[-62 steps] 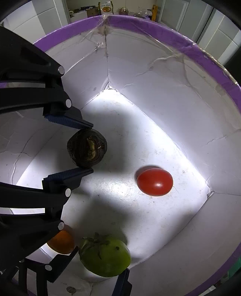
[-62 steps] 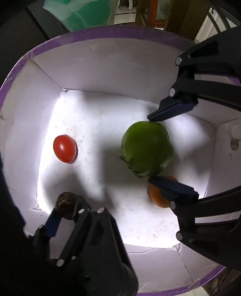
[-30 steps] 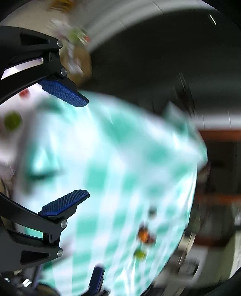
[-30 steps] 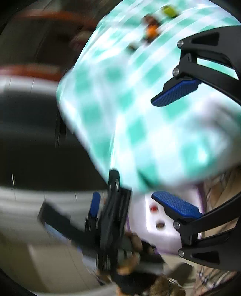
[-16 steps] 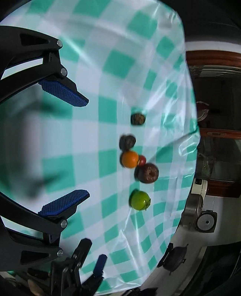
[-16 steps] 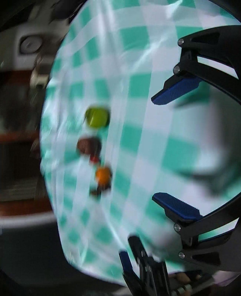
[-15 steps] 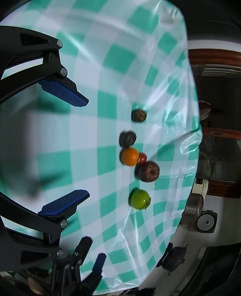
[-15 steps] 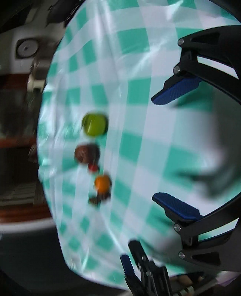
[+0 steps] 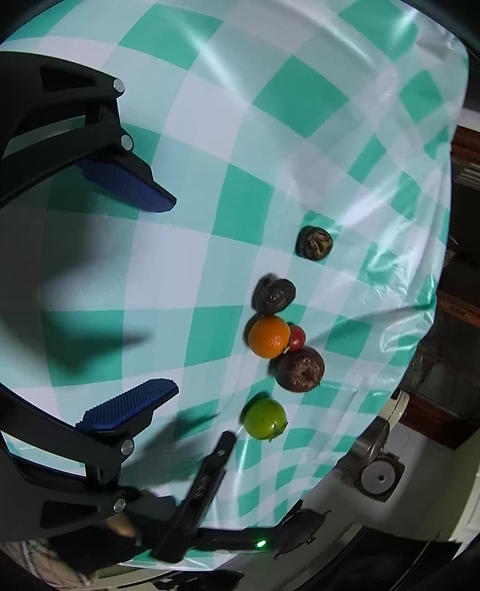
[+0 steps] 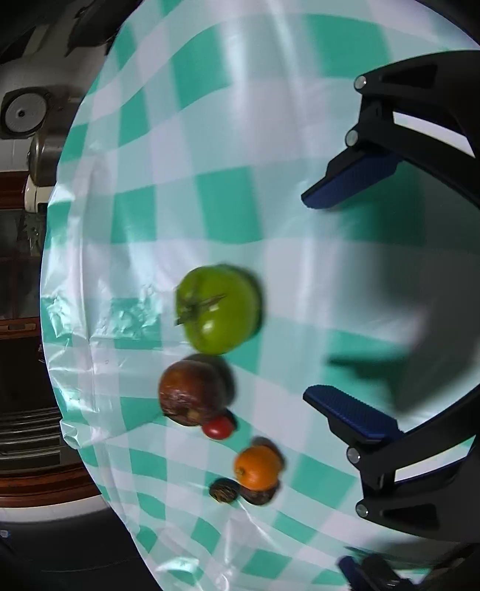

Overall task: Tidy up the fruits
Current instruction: 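Return both open tools to the remaining fruits on the tablecloth, then grasp a dark shrivelled fruit with the left tool while the right grasps a green tomato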

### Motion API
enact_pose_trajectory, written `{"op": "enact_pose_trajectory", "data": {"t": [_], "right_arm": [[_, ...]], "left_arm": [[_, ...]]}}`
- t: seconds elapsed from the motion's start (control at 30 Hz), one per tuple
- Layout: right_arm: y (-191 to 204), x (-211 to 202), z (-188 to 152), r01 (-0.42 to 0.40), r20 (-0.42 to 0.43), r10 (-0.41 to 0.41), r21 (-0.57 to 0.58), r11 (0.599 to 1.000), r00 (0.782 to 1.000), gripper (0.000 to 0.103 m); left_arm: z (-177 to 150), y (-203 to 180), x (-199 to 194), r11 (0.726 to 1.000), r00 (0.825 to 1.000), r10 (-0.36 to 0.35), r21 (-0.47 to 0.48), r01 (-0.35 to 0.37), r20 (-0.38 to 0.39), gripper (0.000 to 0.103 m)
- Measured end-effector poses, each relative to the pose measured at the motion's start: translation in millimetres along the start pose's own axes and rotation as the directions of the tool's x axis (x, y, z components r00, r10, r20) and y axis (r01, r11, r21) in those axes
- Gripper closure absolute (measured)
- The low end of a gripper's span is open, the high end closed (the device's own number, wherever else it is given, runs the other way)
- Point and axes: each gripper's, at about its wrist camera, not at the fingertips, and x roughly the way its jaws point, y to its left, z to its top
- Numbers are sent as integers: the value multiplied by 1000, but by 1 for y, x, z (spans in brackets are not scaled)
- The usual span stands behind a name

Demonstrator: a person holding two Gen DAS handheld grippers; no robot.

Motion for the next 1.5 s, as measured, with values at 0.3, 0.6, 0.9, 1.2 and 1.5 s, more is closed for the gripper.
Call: {"op": "enact_pose_trajectory", "data": {"t": [0.3, 0.6, 0.9, 1.2, 1.5], "right_arm": [[13, 55, 48, 59, -46, -58, 30, 998, 997, 6], [20, 64, 52, 58, -55, -57, 19, 998, 997, 34], [17, 61, 43, 30, -51, -29, 18, 999, 998, 34], [10, 63, 45, -9, -49, 11, 54, 998, 999, 34], [8, 48, 37, -93, -15, 94, 79, 993, 995, 35]], "left_arm": [[6, 1, 12, 1000, 998, -10, 12, 11, -55, 15], [47, -13, 47, 982, 992, 125, 149, -118, -35, 15], [73, -27, 96, 898, 978, 182, 423, -122, -104, 39], [84, -37, 112, 871, 987, 124, 488, -58, -105, 64], [48, -26, 26, 917, 994, 113, 384, -109, 14, 64]]}}
